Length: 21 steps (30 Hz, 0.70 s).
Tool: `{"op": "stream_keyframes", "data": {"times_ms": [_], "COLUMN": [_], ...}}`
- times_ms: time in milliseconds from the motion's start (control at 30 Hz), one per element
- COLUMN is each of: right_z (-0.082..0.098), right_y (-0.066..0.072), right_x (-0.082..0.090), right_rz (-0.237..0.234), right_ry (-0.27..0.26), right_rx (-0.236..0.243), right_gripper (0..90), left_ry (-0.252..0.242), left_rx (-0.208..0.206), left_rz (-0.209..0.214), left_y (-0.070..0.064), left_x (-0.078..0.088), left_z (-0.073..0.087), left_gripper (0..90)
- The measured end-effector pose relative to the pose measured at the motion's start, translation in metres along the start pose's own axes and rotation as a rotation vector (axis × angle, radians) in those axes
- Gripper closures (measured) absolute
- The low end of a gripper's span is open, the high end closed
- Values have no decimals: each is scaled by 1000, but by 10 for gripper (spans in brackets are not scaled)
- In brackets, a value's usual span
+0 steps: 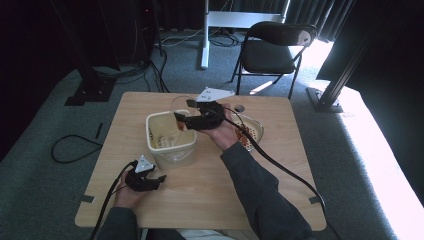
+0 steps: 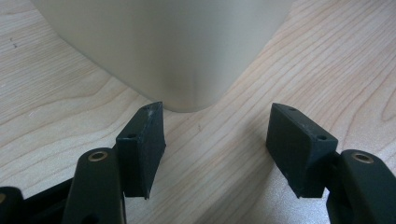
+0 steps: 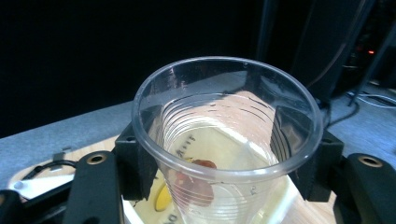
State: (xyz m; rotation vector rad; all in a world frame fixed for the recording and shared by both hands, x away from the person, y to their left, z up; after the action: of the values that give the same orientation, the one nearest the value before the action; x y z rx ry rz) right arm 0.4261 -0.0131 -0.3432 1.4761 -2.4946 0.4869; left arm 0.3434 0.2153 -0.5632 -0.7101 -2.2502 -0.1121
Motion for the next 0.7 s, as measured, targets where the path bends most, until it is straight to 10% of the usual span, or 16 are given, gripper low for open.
{"op": "stream_keyframes", "data": {"times_ms": [700], "right_z": [-18], "right_y": [18], "right_x": [-38], "right_rz": [-73], "right_ry": [-24], "right_rx": [-5], "right_gripper": [333], "left_ry": [-1], "left_rx": [0], "left_rz": [4], "left_y": [0], "left_x": [0], "left_z": [1], "left_gripper": [379]}}
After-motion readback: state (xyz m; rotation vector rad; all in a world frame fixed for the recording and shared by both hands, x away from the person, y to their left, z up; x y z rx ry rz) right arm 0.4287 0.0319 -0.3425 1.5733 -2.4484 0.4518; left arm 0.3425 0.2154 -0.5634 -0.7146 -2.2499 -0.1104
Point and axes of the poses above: each handheld gripper's, and its own axes: x roughly backward along the jaws, z roughly out of its underside, y roughly to its left, the point moved 3 cm from there along -x, roughly forward along the jaws, and after that the axes turned 12 degrees about x, right-handed, at the moved point
